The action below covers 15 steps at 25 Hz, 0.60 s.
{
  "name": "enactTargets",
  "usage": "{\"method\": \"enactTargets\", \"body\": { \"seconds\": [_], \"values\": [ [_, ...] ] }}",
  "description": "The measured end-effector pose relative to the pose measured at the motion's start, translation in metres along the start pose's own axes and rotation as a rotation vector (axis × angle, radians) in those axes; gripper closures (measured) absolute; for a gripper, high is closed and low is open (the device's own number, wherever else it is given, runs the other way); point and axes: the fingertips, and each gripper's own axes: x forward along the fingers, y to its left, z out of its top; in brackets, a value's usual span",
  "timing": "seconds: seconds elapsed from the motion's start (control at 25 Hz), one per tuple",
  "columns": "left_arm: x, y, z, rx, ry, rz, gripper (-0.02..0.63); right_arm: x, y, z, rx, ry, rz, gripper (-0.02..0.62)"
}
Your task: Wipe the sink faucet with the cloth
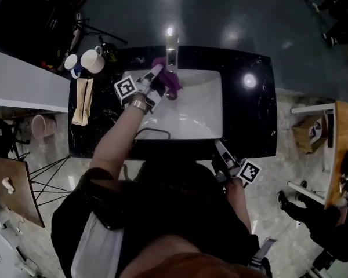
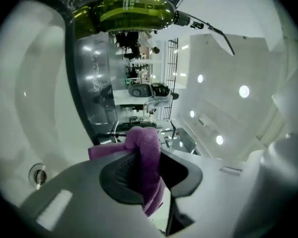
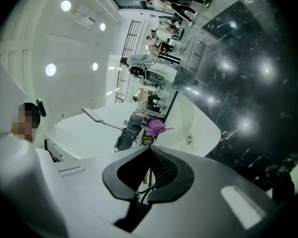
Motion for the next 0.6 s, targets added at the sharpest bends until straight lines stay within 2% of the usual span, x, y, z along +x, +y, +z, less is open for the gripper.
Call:
{"method": "enactTargets", "body": {
  "seconds": [0.2,0.36,0.48,0.6],
  "values": [
    [0.04,0.001,0.032,-0.05,-0.139,-0.059,0.525,-0.022,-0.013,0.005,0.017,-0.047,-0.04,0.584],
    [0.044,0.004,0.045,-0.116,-0.234,-0.134,0.525,-0.038,-0.025,0.01,0.044,-0.081,-0.063,0.584],
    [0.042,0.003,0.043,-0.155,-0.263,-0.184,0.525,-0.041,-0.028,0.016,0.057,-0.084,-0.05,0.584],
    [0.034,-0.006,0.034,-0.155,-0.248,-0.219,0.525,-0.037,-0.023,0.022,0.04,-0.058,-0.02,0.584]
  ]
}}
